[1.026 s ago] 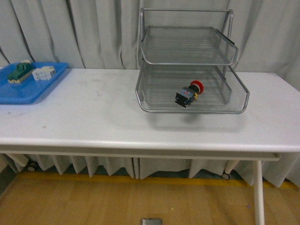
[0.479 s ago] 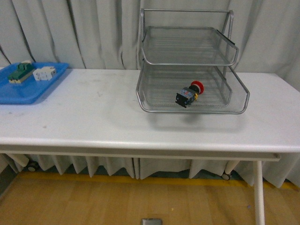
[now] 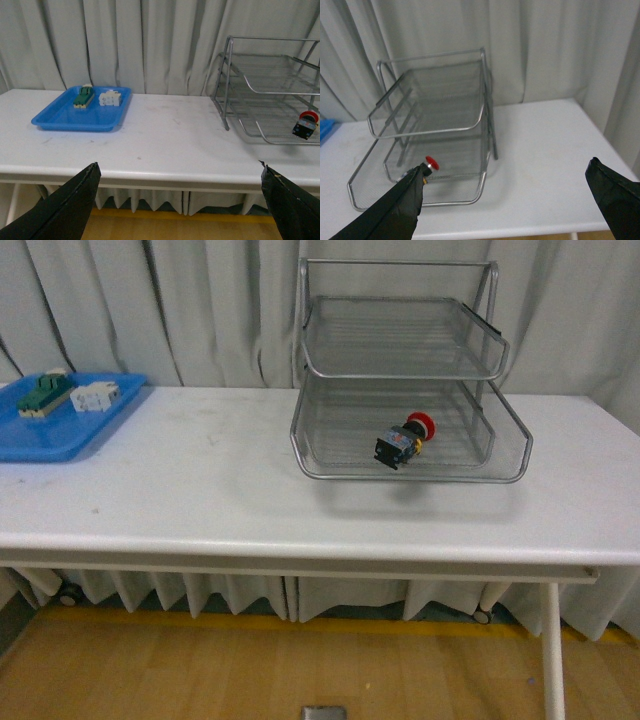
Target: Place button on rack with both arms
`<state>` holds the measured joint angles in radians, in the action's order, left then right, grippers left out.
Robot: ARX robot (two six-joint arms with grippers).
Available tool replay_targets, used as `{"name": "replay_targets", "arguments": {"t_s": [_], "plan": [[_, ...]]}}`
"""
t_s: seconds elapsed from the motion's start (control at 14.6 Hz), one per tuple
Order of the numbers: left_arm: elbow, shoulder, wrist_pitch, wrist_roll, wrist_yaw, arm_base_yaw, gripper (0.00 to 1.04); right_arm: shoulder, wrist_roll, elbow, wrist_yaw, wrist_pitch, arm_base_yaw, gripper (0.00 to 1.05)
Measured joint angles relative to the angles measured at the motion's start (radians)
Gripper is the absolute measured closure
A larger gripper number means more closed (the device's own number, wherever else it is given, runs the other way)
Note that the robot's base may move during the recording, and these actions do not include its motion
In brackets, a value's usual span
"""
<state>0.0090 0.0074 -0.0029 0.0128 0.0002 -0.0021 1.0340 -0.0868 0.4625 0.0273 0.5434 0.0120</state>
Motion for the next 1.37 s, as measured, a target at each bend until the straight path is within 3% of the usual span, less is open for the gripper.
{"name": "replay_targets", "arguments": {"t_s": [0.14, 0.41, 0.62, 0.68, 1.03, 1.37], "plan": [[0.0, 0.0, 0.0, 0.0, 0.0, 0.0, 0.07, 0.309, -0.039, 0.238, -0.008, -0.113, 0.034, 0.07], [0.0, 0.0, 0.0, 0.0, 0.0, 0.0, 0.07, 0.578, -0.074, 0.552, 0.03, -0.356, 0.079, 0.58], [0.0, 0.0, 0.0, 0.0, 0.0, 0.0, 0.07, 0.708, -0.072, 0.663, -0.026, -0.541, 0.135, 0.98], [0.0, 0.0, 0.0, 0.0, 0.0, 0.0, 0.07, 0.751, -0.058, 0.676, -0.042, -0.583, 0.155, 1.03], [0.0, 0.0, 0.0, 0.0, 0.0, 0.0, 0.07, 0.937, -0.047, 0.745, -0.092, -0.661, 0.227, 1.03], [0.0, 0.0, 0.0, 0.0, 0.0, 0.0, 0.07, 1.096, -0.047, 0.872, -0.077, -0.682, 0.236, 1.03]]}}
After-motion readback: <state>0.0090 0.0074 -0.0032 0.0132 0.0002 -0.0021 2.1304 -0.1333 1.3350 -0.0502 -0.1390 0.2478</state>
